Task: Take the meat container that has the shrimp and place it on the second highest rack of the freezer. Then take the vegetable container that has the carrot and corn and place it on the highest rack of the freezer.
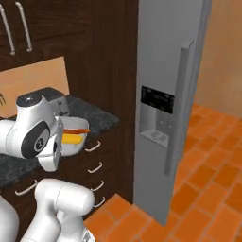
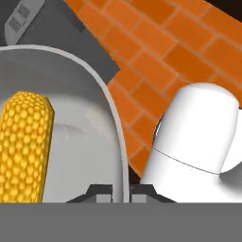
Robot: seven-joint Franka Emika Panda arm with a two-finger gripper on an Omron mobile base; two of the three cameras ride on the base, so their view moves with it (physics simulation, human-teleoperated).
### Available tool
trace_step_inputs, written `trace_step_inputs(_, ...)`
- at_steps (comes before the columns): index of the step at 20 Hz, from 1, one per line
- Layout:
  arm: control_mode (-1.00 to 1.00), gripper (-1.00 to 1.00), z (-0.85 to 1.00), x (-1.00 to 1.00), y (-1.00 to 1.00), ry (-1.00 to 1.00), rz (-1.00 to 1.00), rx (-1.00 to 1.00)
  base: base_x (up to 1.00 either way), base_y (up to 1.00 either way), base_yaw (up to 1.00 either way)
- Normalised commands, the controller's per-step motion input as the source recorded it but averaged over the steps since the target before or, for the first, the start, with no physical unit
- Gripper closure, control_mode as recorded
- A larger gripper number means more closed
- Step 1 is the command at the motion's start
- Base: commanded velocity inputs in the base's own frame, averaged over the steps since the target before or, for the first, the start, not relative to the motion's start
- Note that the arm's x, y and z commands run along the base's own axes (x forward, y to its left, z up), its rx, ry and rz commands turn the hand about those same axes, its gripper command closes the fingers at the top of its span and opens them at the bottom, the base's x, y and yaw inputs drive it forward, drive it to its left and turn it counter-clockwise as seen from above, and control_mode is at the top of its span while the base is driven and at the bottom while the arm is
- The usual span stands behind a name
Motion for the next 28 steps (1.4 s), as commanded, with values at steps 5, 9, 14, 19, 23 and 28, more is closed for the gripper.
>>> trace_step_inputs(5,1.00,1.00,0.00,0.00,0.00,0.00,0.00,0.00,-0.09,-0.04,-0.92)
trace_step_inputs(9,1.00,1.00,0.00,0.00,0.00,0.00,0.00,0.00,-0.02,-0.34,-0.82)
trace_step_inputs(14,1.00,1.00,0.00,0.00,0.00,0.00,0.00,0.00,0.01,-0.53,-0.53)
trace_step_inputs(19,1.00,1.00,0.00,0.00,0.00,0.00,0.00,0.00,0.21,-0.65,-0.12)
trace_step_inputs(23,1.00,1.00,0.00,0.00,0.00,0.00,0.00,0.00,0.65,-0.58,0.00)
trace_step_inputs(28,1.00,1.00,0.00,0.00,0.00,0.00,0.00,0.00,0.93,-0.33,0.00)
